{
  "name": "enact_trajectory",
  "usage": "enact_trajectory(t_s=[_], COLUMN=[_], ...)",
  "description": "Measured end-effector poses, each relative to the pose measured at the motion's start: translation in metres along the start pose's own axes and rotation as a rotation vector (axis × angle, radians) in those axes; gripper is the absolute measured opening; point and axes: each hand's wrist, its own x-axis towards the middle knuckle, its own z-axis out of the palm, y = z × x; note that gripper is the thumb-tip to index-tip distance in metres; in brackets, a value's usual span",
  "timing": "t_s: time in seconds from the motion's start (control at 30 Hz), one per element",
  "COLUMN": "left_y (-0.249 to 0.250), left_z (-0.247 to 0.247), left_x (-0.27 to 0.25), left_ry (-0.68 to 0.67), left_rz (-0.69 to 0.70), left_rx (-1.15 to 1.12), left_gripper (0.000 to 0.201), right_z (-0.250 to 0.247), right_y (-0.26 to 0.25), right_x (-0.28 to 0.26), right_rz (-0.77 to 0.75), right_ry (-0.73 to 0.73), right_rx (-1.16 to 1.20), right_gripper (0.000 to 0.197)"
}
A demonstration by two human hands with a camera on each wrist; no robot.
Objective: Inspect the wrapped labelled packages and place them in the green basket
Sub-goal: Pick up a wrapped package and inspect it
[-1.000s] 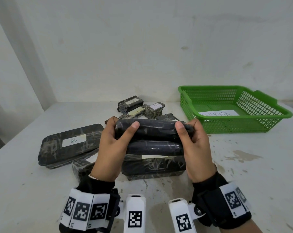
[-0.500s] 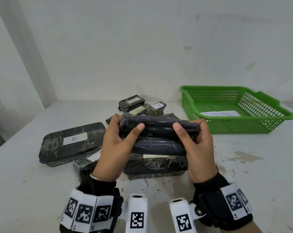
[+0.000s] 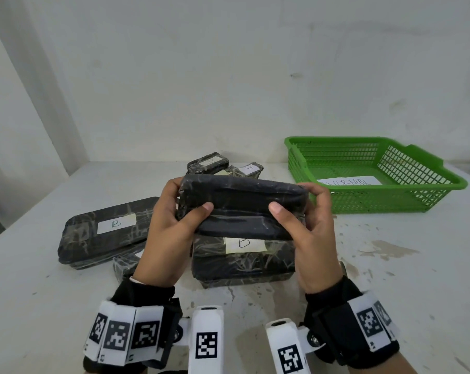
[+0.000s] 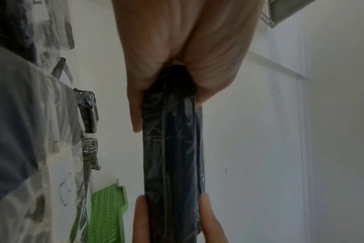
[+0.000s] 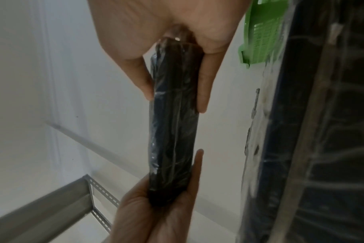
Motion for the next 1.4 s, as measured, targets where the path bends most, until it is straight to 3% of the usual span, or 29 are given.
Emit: enact_trajectory(t_s=[0.1,0.27,0.43,0.6,0.7,0.8,1.13,1.27,1.4], left_y=[0.000,0.004,0.003,0.004,0.004,0.004,0.001,0.000,0.000], left_z=[0.002,0.002,0.007,0.009,0.008,0.008,0.010,0.011,0.010], left_x=[0.000,-0.001,-0.003,-0.004,-0.003,-0.004,-0.005,-0.006,-0.004], left_ry=[0.046,0.011,-0.049,-0.011,0.016,-0.018,-0.027,-0.051,-0.034], left_rz=[0.004,-0.054,-0.089,-0.037,-0.045,-0.084,-0.053,-0.073,-0.047], left_rx=[-0.048,-0.129,-0.042,-0.046,-0.082,-0.100,-0.043,-0.052,-0.033], left_gripper=[0.032,0.063,0.042,0.042,0.038,0.046,0.044,0.056,0.052], right_z=[0.001,0.003,-0.001,0.004,0.006,0.002,0.003,0.003,0.004], right_y=[-0.002,-0.004,-0.009,-0.005,-0.003,-0.004,-0.001,0.001,0.002], right_x=[0.001,0.001,0.000,-0.001,-0.003,-0.002,-0.004,-0.001,-0.003], right_rz=[0.057,0.027,0.019,0.001,0.002,-0.021,-0.006,-0.011,-0.028], right_ry=[0.042,0.087,0.101,-0.030,-0.096,-0.090,-0.066,-0.044,-0.062], right_rx=[0.131,0.108,0.102,0.119,0.095,0.049,0.070,0.069,0.036], right_gripper=[0.050,0.046,0.041,0.073,0.082,0.081,0.086,0.085,0.089])
